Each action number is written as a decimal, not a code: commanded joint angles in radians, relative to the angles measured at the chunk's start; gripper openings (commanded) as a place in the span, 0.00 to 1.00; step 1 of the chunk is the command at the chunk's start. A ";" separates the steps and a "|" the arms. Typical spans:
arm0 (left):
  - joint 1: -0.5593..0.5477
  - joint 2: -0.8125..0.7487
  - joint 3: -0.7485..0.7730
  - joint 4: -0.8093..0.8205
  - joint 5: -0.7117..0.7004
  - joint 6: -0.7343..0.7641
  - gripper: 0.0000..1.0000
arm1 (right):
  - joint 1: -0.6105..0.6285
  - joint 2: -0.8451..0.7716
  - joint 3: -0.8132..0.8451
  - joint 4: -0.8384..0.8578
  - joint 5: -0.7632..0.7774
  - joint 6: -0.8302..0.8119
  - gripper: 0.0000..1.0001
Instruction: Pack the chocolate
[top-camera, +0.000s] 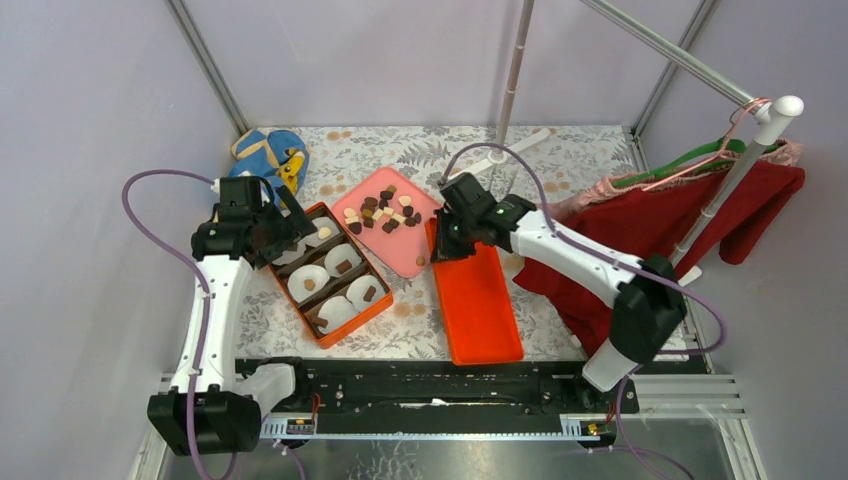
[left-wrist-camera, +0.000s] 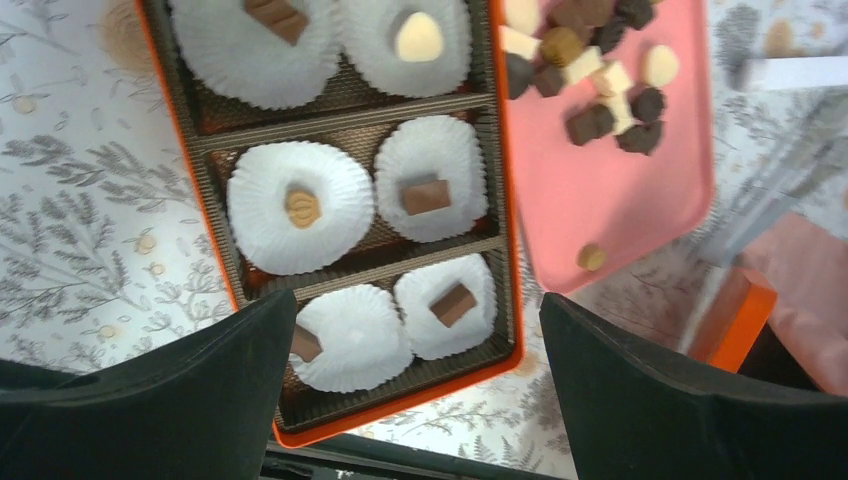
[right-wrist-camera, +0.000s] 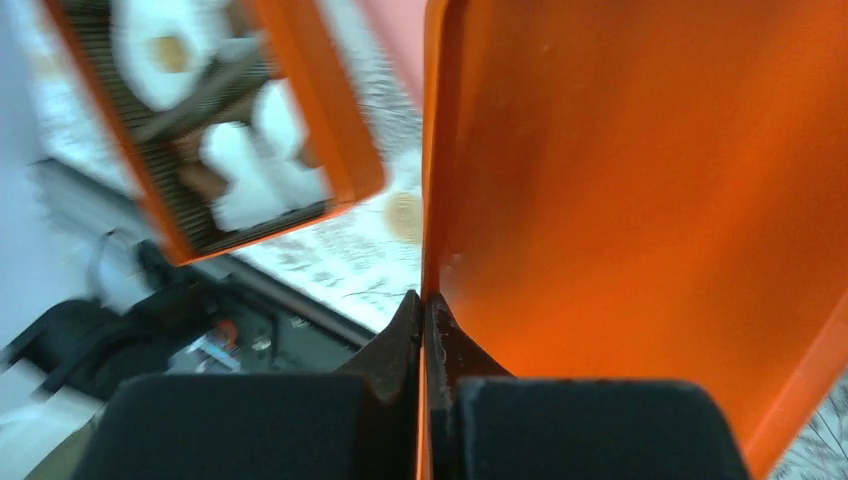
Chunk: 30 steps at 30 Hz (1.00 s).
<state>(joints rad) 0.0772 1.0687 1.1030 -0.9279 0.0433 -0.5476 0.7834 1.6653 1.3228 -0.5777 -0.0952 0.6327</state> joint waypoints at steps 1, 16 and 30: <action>-0.003 0.020 0.123 0.009 0.138 0.035 0.99 | 0.005 -0.126 0.098 0.063 -0.194 -0.087 0.00; -0.005 -0.030 0.101 0.200 0.523 -0.089 0.99 | 0.005 -0.127 0.175 0.339 -0.461 -0.108 0.00; -0.208 -0.040 0.030 0.424 0.418 -0.301 0.99 | 0.016 -0.043 0.298 0.099 -0.318 -0.174 0.00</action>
<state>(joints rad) -0.0433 1.0100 1.1099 -0.6041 0.5461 -0.7765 0.7872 1.6260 1.5414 -0.4702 -0.4351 0.4751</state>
